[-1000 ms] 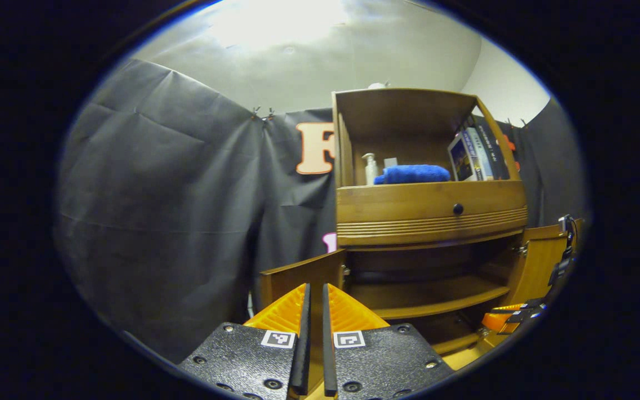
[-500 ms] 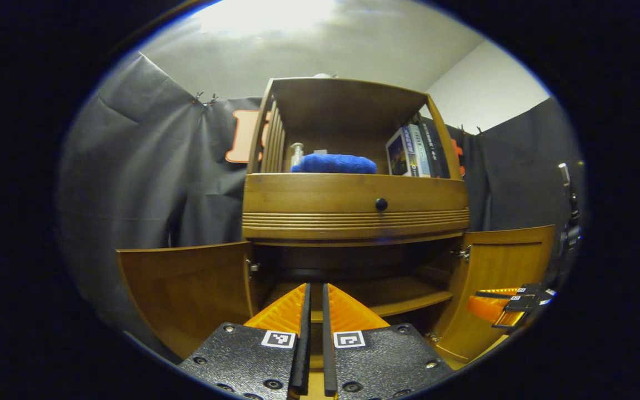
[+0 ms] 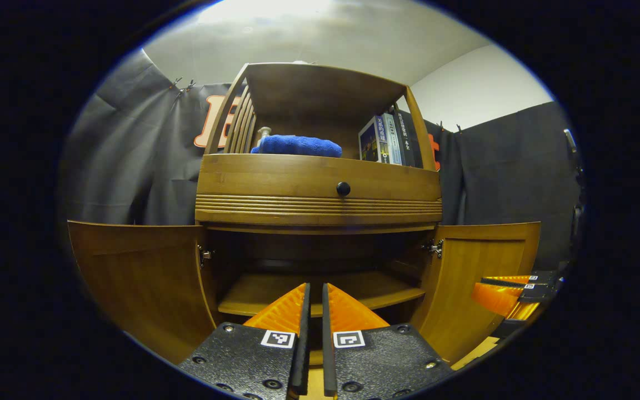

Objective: Open the right door of the double-door shoe cabinet with the right hand, and open the left door with the left hand.

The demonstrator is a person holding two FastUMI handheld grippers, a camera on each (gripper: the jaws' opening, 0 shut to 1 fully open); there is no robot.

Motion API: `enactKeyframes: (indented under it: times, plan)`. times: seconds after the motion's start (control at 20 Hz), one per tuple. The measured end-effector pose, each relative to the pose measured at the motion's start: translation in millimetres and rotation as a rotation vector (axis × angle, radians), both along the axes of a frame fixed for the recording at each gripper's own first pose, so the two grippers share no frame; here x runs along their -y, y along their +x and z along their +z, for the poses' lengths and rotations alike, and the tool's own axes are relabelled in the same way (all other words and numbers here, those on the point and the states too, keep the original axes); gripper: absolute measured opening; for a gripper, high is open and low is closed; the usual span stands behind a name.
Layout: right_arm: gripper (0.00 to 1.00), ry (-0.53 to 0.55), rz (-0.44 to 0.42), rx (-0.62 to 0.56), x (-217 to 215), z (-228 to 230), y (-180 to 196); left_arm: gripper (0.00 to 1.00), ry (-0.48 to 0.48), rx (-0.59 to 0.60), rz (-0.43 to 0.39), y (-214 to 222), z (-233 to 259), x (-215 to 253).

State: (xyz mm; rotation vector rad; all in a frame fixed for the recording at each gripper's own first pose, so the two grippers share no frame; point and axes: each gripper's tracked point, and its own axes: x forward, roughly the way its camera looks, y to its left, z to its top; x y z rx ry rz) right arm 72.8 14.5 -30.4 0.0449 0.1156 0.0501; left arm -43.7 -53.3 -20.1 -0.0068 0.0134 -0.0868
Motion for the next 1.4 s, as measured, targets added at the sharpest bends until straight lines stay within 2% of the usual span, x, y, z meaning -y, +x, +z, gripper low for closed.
enactKeyframes:
  times: [0.2, 0.3, 0.35, 0.4, 0.55, 0.65, 0.7, 0.85, 1.15, 1.25, 1.4]
  plan:
    - [0.13, 0.0, -0.011, 0.022, -0.4, 8.3, 1.7, 0.11, 0.001, 0.002, -0.014, 4.2, -3.8, 7.3]
    - [0.15, 0.007, -0.014, 0.026, -1.7, 9.4, 2.6, 0.21, -0.003, -0.004, -0.029, 6.4, -5.6, 12.5]
    - [0.24, 0.012, -0.013, 0.032, -2.1, 9.8, 4.8, 0.28, -0.006, -0.005, -0.027, 5.9, -6.6, 12.5]
    - [0.24, 0.018, -0.01, 0.031, -3.9, 10.0, 4.5, 0.28, -0.01, -0.007, -0.018, 6.9, -7.7, 10.3]
    - [0.7, 0.022, 0.012, 0.016, -10.8, 5.5, 7.6, 0.99, -0.023, -0.003, 0.005, 10.0, -9.2, 5.6]
    - [1.0, 0.022, 0.011, 0.036, -12.2, 10.7, 8.0, 0.96, -0.026, 0.006, 0.021, 10.7, -7.8, 0.3]
    - [0.97, 0.02, 0.011, 0.049, -12.9, 13.7, 9.0, 0.94, -0.025, 0.012, 0.021, 11.7, -6.8, -0.3]
    - [0.97, -0.005, 0.001, 0.048, -13.5, 15.4, 10.9, 0.94, -0.027, 0.013, 0.015, 14.5, -7.5, -1.3]
    - [0.96, -0.036, -0.051, 0.061, -8.1, 20.3, -0.8, 0.96, -0.036, 0.009, -0.057, 16.7, -6.7, 14.9]
    - [1.0, -0.041, -0.071, 0.06, -3.0, 20.3, -6.7, 0.94, -0.039, 0.02, -0.079, 15.0, -2.6, 21.2]
    - [0.96, -0.044, -0.105, 0.062, 4.9, 22.3, -14.0, 0.94, -0.046, 0.023, -0.121, 11.2, -0.4, 30.4]
